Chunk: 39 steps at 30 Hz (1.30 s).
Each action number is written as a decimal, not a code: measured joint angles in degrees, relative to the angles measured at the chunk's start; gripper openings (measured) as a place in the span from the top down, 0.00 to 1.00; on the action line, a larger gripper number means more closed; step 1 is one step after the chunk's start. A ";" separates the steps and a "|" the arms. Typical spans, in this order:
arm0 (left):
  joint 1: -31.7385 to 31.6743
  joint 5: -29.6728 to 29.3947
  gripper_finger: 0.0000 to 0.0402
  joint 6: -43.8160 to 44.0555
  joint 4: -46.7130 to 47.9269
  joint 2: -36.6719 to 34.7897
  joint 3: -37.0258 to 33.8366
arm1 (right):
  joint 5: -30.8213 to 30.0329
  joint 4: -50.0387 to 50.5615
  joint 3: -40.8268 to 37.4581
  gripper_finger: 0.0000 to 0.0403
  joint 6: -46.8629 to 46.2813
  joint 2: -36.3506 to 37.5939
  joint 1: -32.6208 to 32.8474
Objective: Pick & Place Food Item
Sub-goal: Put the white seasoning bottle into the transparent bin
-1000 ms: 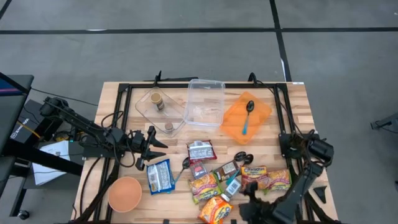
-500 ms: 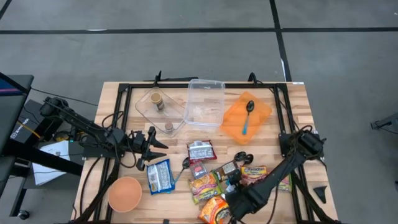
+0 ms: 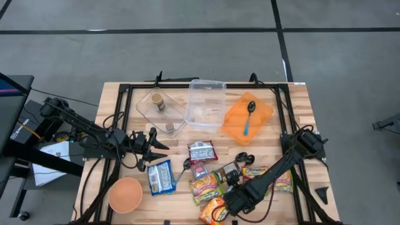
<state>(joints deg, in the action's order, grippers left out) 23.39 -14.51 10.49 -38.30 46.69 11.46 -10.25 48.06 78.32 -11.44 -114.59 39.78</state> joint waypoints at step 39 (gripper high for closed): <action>0.17 -5.67 0.57 -19.17 -16.28 26.01 7.65 | -19.68 -14.15 -3.60 0.52 -15.89 18.02 -2.12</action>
<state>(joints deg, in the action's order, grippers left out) 23.56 -20.17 -8.68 -54.58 72.70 19.11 -29.93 33.91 74.72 -27.33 -96.57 37.66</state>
